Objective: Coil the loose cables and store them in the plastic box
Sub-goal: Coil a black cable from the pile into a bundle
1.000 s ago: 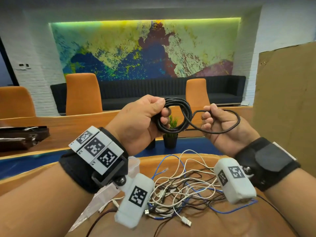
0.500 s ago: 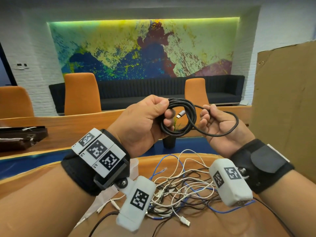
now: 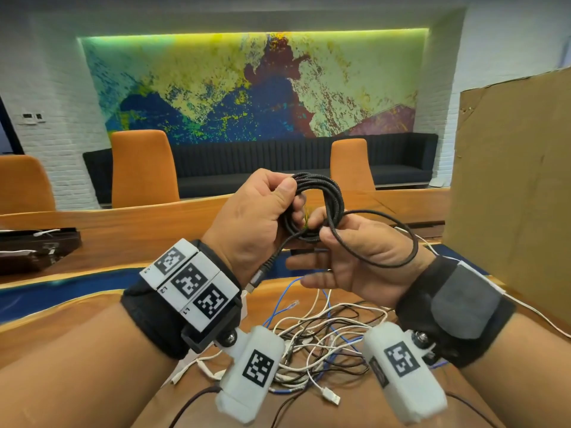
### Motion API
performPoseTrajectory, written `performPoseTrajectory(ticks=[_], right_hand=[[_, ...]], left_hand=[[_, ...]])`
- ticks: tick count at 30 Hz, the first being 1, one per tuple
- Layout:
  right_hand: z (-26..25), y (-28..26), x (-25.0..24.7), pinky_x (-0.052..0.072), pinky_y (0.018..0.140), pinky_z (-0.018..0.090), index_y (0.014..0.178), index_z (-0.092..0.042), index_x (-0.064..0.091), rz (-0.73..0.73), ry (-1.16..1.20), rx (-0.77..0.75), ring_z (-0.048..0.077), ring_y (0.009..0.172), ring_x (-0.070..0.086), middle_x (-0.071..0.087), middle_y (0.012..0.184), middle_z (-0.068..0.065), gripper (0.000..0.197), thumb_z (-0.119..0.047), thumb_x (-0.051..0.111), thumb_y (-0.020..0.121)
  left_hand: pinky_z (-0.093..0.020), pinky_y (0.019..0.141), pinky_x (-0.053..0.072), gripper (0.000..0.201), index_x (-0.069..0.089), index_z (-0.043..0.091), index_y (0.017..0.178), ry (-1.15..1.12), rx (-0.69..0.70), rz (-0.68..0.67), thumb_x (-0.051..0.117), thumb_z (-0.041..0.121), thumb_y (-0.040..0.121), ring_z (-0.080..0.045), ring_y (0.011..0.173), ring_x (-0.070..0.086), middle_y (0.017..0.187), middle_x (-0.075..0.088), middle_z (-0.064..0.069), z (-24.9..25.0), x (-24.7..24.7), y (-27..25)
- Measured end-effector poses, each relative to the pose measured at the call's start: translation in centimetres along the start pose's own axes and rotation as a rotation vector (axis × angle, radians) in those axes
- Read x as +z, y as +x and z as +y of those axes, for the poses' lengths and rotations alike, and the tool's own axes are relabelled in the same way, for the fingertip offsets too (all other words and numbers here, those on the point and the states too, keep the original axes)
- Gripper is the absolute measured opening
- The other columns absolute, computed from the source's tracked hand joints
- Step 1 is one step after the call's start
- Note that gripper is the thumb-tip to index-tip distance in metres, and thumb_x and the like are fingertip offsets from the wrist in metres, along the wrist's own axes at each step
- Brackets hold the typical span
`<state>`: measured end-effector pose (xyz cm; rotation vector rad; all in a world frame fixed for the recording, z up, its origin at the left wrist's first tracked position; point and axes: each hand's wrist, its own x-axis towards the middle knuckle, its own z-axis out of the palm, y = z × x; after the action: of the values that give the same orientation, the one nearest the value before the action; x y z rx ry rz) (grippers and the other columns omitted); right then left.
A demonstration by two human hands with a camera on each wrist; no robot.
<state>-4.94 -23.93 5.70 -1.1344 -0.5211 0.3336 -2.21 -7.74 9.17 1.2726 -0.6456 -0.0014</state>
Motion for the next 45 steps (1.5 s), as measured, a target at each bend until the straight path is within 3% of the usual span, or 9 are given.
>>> performPoseTrajectory(ticks=[7, 12, 16, 20, 26, 31, 36, 39, 45], right_hand=[[1.0, 0.3, 2.0, 0.051, 0.055, 0.029, 0.082, -0.022, 0.056, 0.277, -0.03, -0.072, 0.016, 0.057, 0.063, 0.068, 0.076, 0.01, 0.016, -0.011, 0.065, 0.076], [1.7, 0.8, 2.3, 0.056, 0.057, 0.034, 0.075, -0.02, 0.054, 0.333, -0.041, -0.14, 0.023, 0.067, 0.067, 0.067, 0.079, 0.009, 0.014, -0.013, 0.066, 0.077], [1.5, 0.6, 2.7, 0.058, 0.061, 0.034, 0.1, -0.013, 0.055, 0.284, -0.031, -0.126, 0.018, 0.06, 0.061, 0.065, 0.077, 0.01, 0.02, -0.004, 0.062, 0.083], [2.3, -0.1, 2.6, 0.057, 0.061, 0.037, 0.122, -0.011, 0.05, 0.237, -0.254, -0.082, 0.021, 0.058, 0.059, 0.063, 0.073, 0.012, 0.045, 0.007, 0.066, 0.083], [6.7, 1.4, -1.3, 0.06, 0.071, 0.043, 0.085, -0.015, 0.071, 0.283, -1.155, 0.139, 0.011, 0.063, 0.066, 0.07, 0.069, -0.002, 0.007, -0.009, 0.073, 0.082], [0.6, 3.5, -5.0, 0.055, 0.082, 0.049, 0.08, -0.022, 0.072, 0.513, -1.265, 0.08, 0.031, 0.078, 0.064, 0.066, 0.081, 0.015, 0.003, -0.023, 0.07, 0.078], [-5.7, 2.7, -6.7, 0.053, 0.057, 0.022, 0.067, -0.017, 0.066, 0.762, -1.246, -0.13, 0.02, 0.063, 0.059, 0.063, 0.066, 0.007, 0.021, -0.004, 0.072, 0.083], [-7.8, 1.4, -5.7, 0.056, 0.064, 0.034, 0.086, -0.009, 0.074, 0.715, -1.176, -0.174, 0.016, 0.062, 0.058, 0.066, 0.073, 0.009, 0.007, -0.004, 0.069, 0.086], [-5.1, -0.4, -4.1, 0.057, 0.086, 0.048, 0.08, -0.017, 0.078, 0.416, -1.318, 0.126, 0.018, 0.076, 0.065, 0.075, 0.081, 0.003, 0.015, -0.005, 0.07, 0.082]], left_hand=[[-0.03, 0.056, 0.043, 0.009, 0.048, 0.009, 0.101, 0.03, 0.047, 0.005, 0.04, 0.011, 0.104, -0.012, 0.064, 0.05, 0.074, 0.054, -0.003, -0.7, 0.2, -0.6], [-0.027, 0.052, 0.046, 0.009, 0.05, 0.01, 0.102, 0.04, 0.049, -0.003, 0.041, 0.011, 0.104, -0.011, 0.063, 0.051, 0.073, 0.055, -0.001, -1.1, 0.3, -0.7], [-0.023, 0.041, 0.04, 0.009, 0.049, 0.012, 0.103, 0.012, 0.026, 0.011, 0.041, 0.014, 0.104, -0.01, 0.056, 0.048, 0.073, 0.054, -0.003, -1.1, 0.3, -0.8], [-0.027, 0.063, 0.05, 0.014, 0.048, 0.01, 0.095, -0.175, 0.022, 0.074, 0.038, 0.01, 0.105, -0.013, 0.061, 0.048, 0.074, 0.048, -0.005, 0.0, 0.3, 0.0], [-0.029, 0.082, 0.041, 0.017, 0.043, 0.012, 0.089, -0.428, -0.041, -0.026, 0.036, 0.016, 0.104, -0.009, 0.053, 0.04, 0.066, 0.044, 0.0, 4.1, 1.9, 0.2], [-0.029, 0.074, 0.039, 0.012, 0.045, 0.011, 0.098, -0.28, -0.187, -0.176, 0.036, 0.016, 0.104, -0.007, 0.052, 0.036, 0.066, 0.043, 0.001, 2.3, 3.3, -2.4], [-0.031, 0.071, 0.037, 0.016, 0.052, 0.007, 0.102, -0.122, -0.204, -0.201, 0.051, 0.012, 0.087, -0.012, 0.056, 0.034, 0.066, 0.041, -0.002, 2.6, 1.6, -2.3], [-0.028, 0.068, 0.042, 0.032, 0.053, 0.005, 0.105, -0.021, -0.186, -0.244, 0.054, 0.01, 0.073, -0.009, 0.053, 0.037, 0.068, 0.044, -0.002, 2.3, 1.0, -2.0], [-0.014, 0.05, 0.042, 0.016, 0.054, 0.013, 0.09, 0.172, -0.087, -0.127, 0.045, 0.014, 0.103, -0.007, 0.056, 0.036, 0.07, 0.041, 0.0, 1.0, 1.2, -1.4]])
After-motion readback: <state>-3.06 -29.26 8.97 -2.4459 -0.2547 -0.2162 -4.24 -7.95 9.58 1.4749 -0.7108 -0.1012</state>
